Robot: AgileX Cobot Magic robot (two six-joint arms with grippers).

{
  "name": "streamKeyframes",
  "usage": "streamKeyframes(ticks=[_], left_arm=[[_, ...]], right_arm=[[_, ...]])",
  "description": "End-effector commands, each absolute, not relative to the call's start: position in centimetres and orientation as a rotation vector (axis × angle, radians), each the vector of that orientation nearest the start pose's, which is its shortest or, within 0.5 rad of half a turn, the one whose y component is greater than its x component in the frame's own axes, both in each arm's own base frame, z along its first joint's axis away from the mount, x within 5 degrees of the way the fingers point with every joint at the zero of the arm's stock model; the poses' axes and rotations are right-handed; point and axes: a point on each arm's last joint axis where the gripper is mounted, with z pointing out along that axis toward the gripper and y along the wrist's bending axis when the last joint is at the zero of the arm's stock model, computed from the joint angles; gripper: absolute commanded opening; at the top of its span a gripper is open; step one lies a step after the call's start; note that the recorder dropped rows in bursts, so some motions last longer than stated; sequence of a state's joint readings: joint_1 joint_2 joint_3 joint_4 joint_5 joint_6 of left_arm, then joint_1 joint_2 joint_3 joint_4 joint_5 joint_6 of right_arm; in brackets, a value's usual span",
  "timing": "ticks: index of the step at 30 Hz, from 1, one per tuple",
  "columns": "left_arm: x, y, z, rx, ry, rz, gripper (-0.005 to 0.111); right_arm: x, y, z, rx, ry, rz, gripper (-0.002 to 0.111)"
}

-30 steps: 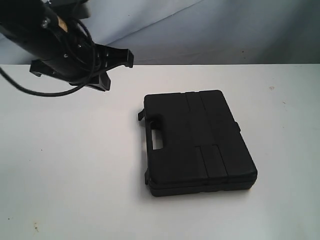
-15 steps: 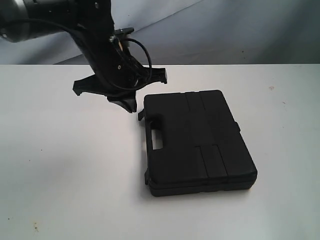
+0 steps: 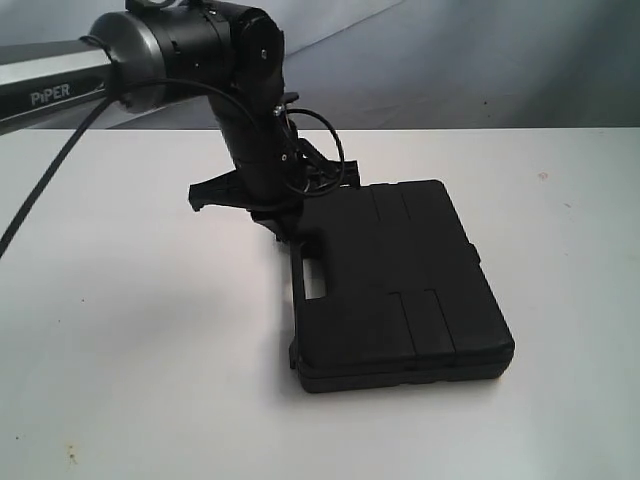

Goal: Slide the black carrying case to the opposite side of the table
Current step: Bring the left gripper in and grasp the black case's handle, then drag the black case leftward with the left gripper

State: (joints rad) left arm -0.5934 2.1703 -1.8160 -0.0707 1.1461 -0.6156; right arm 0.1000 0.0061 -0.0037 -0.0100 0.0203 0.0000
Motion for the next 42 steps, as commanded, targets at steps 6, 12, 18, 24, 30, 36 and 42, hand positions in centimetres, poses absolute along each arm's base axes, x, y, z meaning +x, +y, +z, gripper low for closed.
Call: streamKeyframes(ticks=[6, 12, 18, 24, 30, 36, 42], left_arm=[[38.1, -27.3, 18.5, 0.007, 2.996, -0.285, 0.011], [38.4, -27.6, 18.0, 0.009, 2.992, -0.289, 0.042], [38.4, -27.4, 17.3, 0.022, 3.009, -0.241, 0.043], [38.5, -27.4, 16.2, 0.026, 3.03, -0.21, 0.042], [38.6, -27.5, 15.0, 0.024, 3.042, -0.192, 0.042], [38.7, -27.5, 12.9, 0.023, 3.082, -0.154, 0.042], [38.7, -27.5, 11.2, 0.022, 3.113, -0.124, 0.042]], right_arm=[[5.6, 0.5, 21.1, -0.077, 1.502, 0.064, 0.0], [5.6, 0.5, 21.1, -0.077, 1.502, 0.064, 0.0], [5.6, 0.5, 21.1, -0.077, 1.502, 0.064, 0.0], [5.6, 0.5, 21.1, -0.077, 1.502, 0.064, 0.0], [5.6, 0.5, 21.1, -0.077, 1.502, 0.064, 0.0], [5.6, 0.5, 21.1, -0.077, 1.502, 0.064, 0.0], [5.6, 0.5, 21.1, -0.077, 1.502, 0.064, 0.0]])
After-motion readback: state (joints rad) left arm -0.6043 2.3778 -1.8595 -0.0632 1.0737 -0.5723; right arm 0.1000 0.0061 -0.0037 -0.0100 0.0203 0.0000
